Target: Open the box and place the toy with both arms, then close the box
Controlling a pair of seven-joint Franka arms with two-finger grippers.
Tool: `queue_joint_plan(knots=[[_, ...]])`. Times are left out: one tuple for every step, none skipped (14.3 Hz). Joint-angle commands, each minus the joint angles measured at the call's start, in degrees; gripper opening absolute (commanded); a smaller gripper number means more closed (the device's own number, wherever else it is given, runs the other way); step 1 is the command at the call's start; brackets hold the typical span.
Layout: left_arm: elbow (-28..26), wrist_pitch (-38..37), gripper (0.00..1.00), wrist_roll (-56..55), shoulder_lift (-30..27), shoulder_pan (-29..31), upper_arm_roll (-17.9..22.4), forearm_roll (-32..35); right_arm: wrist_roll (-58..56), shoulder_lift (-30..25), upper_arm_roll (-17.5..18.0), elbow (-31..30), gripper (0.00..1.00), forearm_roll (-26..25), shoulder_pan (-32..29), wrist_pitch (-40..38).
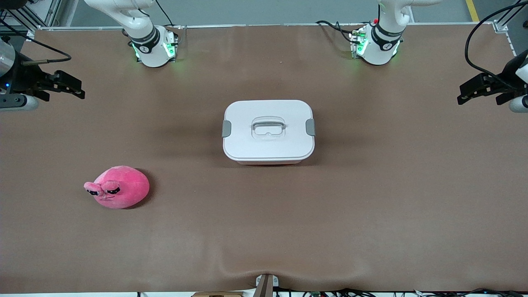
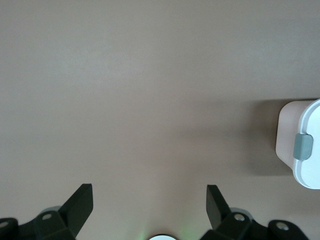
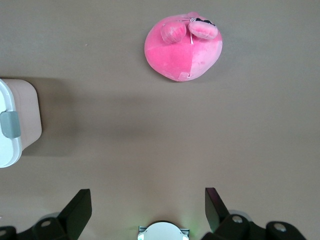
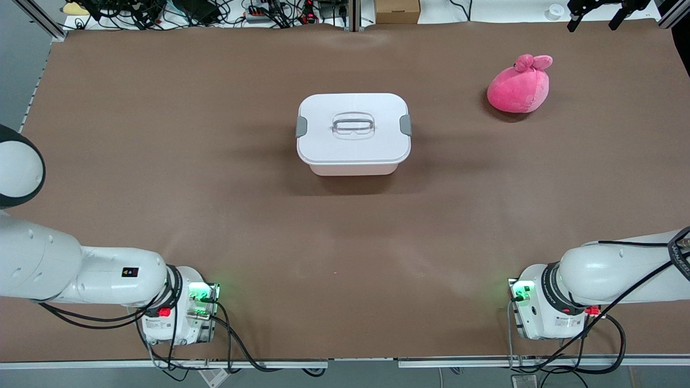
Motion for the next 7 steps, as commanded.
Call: queue_joint_plan(knots=[[1.1, -0.3, 1.0, 0.5, 0.4, 0.3, 0.1, -0.3, 0.4, -0.9, -0.1, -0.8, 1.0, -1.0, 1.4, 1.5], [1.1, -0.3, 1.0, 0.4, 0.4, 0.3, 0.1, -0.2, 0.4, -0.9, -0.1, -0.8, 1.0, -1.0, 1.6, 1.5], [1.2, -0.3, 1.0, 0.5, 0.4, 0.3, 0.1, -0.2, 0.4, -0.9, -0.1, -0.8, 1.0, -1.0, 1.7, 1.5], [1.4, -0.3, 1.0, 0.4, 0.5, 0.1, 0.2, -0.1, 0.6, -0.9, -0.1, -0.8, 1.0, -1.0, 1.7, 1.5], [1.4, -0.3, 1.0, 0.4, 0.6, 0.4, 0.2, -0.2, 0.8, -0.9, -0.1, -0.8, 1.0, -1.0, 1.7, 1.5], [1.4, -0.3, 1.0, 0.5, 0.8, 0.5, 0.2, -0.3, 0.8, -0.9, -0.1, -0.9, 1.0, -1.0, 1.7, 1.5], [1.4, -0.3, 1.0, 0.5, 0.8, 0.5, 0.3, -0.4, 0.8, -0.9, -0.1, -0.9, 1.0, -1.0, 1.6, 1.4]])
